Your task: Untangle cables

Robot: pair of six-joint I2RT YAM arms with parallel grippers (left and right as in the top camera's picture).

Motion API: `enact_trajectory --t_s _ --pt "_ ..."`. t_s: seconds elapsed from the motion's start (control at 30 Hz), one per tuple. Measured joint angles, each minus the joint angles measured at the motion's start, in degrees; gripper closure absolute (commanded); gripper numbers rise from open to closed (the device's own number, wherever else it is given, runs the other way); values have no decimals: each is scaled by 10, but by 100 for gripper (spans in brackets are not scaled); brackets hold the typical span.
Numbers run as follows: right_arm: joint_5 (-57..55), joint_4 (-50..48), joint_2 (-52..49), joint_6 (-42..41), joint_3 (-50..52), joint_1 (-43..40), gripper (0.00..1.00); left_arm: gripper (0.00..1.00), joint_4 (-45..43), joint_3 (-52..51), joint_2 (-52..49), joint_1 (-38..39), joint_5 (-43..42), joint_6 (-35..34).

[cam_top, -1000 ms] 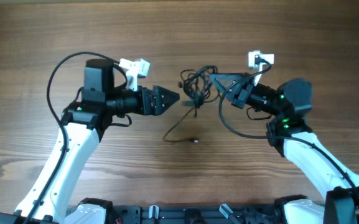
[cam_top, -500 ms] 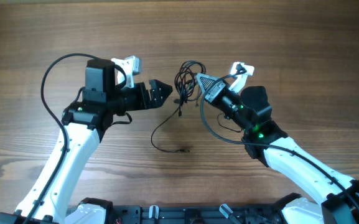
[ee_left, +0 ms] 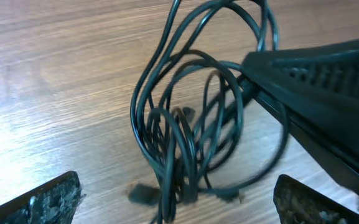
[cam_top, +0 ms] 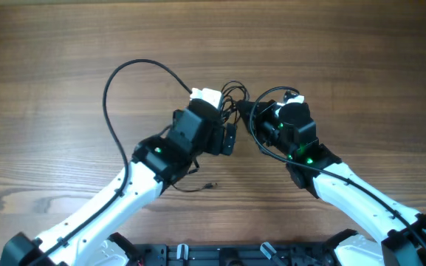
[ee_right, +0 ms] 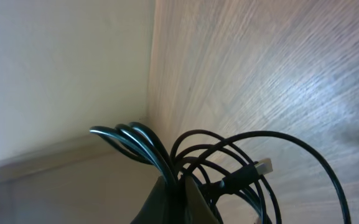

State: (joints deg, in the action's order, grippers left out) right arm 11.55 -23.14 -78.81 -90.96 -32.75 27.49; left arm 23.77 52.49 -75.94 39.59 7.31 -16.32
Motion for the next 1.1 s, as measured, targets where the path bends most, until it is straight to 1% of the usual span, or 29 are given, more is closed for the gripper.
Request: enact_trajectory --t_s 0.07,0.1,0.13,0.17,0.2,0.23,0.27,0.5,0.57,0.67,0.8,0.9,1.0,1.03,1.07,1.1 --pt "12 0 0 -8 0 -2 95 0 -16 -1 -22 9 23 2" --pt "16 0 0 -10 0 -3 96 2 -24 -1 -32 10 28 2" --pt "24 0 0 -12 0 -3 95 14 -38 -2 -46 11 32 4" --pt "30 0 0 -12 0 -3 95 38 -47 -3 -56 11 35 6" --pt "34 0 0 -13 0 -3 95 53 -52 -3 -64 12 36 8" --pt "38 2 0 -14 0 -3 95 80 -55 -3 -68 12 36 7" --pt "39 4 0 -14 0 -3 96 96 -56 -4 -71 12 36 10" --pt "38 27 0 37 0 -3 94 96 -53 -8 -71 16 40 23" --pt "38 30 0 63 -1 -3 91 96 -51 -9 -68 16 49 27" --pt "38 44 1 90 -5 1 90 96 -36 -9 -44 15 66 32" --pt "21 103 3 117 -11 -1 89 96 -23 -11 -9 -19 75 36" --pt "8 109 3 148 -10 -3 91 96 -21 -11 9 -52 71 35" --pt "2 104 3 187 -9 -3 62 96 -19 -11 10 -64 39 35" --pt "2 91 3 205 -9 -3 55 96 -17 -11 10 -67 28 37" --pt "17 48 3 259 -7 -3 47 96 -13 -11 10 -70 16 47" --pt "39 8 3 314 -5 -3 42 96 -7 -11 10 -74 -1 54"
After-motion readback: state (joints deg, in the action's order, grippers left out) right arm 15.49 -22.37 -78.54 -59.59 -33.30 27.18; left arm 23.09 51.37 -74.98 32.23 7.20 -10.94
